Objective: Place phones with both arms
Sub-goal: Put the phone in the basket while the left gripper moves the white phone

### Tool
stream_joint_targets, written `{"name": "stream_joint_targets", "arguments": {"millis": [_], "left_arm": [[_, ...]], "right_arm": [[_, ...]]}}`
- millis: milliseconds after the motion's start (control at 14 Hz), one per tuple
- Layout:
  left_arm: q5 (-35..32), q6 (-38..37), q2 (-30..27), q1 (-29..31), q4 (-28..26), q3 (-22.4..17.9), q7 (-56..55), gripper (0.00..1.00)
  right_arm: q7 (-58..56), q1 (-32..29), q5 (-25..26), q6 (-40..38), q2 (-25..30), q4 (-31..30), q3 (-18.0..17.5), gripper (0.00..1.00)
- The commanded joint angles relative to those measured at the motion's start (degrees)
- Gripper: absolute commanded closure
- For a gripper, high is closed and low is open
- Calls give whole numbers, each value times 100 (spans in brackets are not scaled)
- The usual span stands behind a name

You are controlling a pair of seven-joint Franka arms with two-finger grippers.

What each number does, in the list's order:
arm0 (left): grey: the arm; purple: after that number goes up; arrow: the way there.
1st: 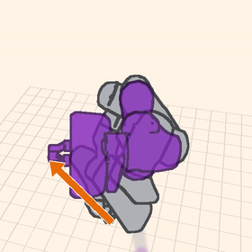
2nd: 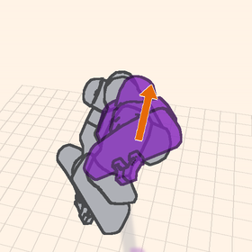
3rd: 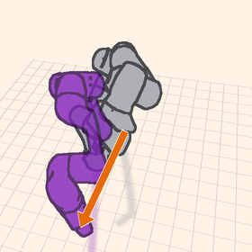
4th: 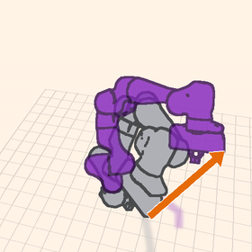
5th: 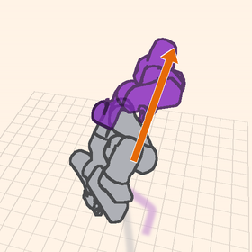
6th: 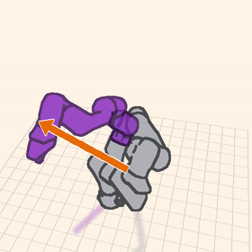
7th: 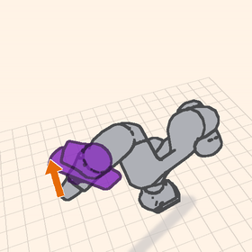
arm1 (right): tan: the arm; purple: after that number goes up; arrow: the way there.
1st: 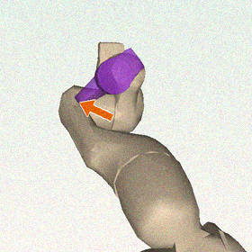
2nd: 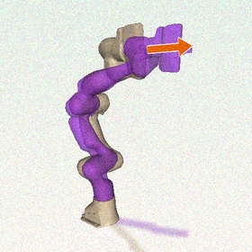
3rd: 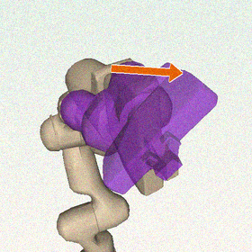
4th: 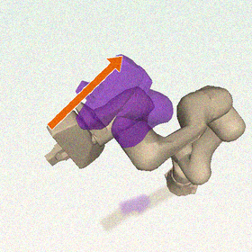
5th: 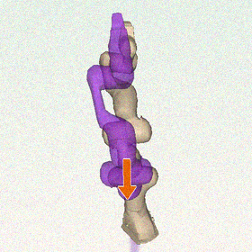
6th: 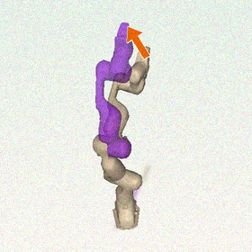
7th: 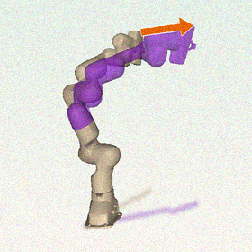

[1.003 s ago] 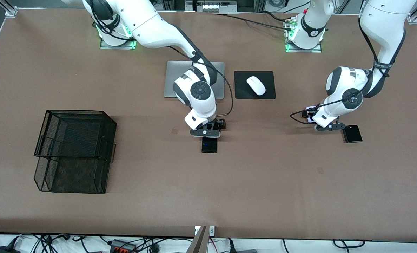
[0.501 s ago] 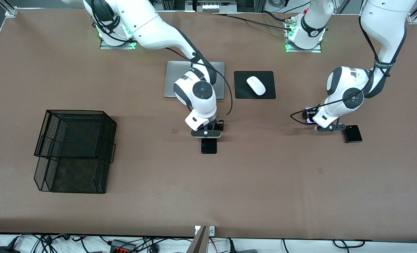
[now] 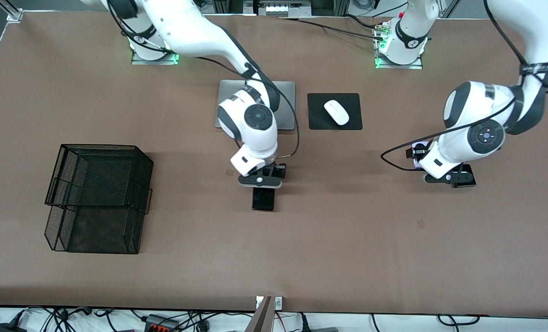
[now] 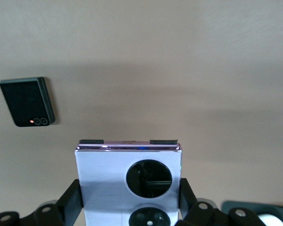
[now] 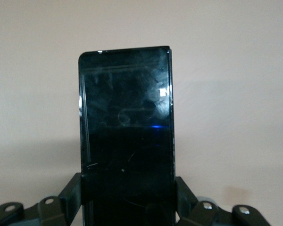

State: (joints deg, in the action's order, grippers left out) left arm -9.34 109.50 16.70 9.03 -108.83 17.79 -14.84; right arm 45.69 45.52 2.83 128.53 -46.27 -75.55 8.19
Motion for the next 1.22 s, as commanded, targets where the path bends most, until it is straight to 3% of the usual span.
{"name": "stream_joint_targets", "arguments": {"millis": [0,143,430,645,1003,1146], "left_arm": [[483,-752,429,-120,1132,338,-19,68],[766,-790,772,-382,1591,401,-19,68],[802,-615,1808,-1558,2566,392,-685,68],[784,498,2670,-2482,3034,357,-1273,69],[776,2810,3690,-3424,3026,348,-1961,69],[758,3191,3840,-3609,3008,322,-2058,69]], "right_arm": [[-812,-559,34,-1010,836,-267,8,76],[-1358,-929,25,-1512,1223,-433,-1,76],[-2895,-1781,16,-2015,1927,-1152,-1,76],[-3390,-2257,16,-2576,2349,-1628,8,76],[-4085,-3171,16,-3316,2482,-1638,8,76],[-4164,-3417,16,-3335,2438,-1725,8,76]]}}
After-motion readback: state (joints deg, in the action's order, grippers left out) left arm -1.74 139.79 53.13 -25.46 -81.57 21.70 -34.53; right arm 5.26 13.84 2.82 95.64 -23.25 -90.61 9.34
